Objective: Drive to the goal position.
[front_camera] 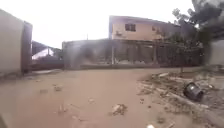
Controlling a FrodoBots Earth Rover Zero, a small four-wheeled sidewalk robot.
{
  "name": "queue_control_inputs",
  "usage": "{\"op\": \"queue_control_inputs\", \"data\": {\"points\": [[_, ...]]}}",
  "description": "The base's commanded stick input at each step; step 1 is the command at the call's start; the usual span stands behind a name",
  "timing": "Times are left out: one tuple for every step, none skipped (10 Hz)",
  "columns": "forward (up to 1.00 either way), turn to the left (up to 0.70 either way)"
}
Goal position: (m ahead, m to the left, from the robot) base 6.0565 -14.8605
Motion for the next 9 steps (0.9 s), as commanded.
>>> {"op": "queue_control_inputs", "data": {"points": [[1.00,0.00],[1.00,0.00],[1.00,0.00],[1.00,0.00],[1.00,0.00],[1.00,0.00],[1.00,0.00],[1.00,0.00],[1.00,0.00]]}}
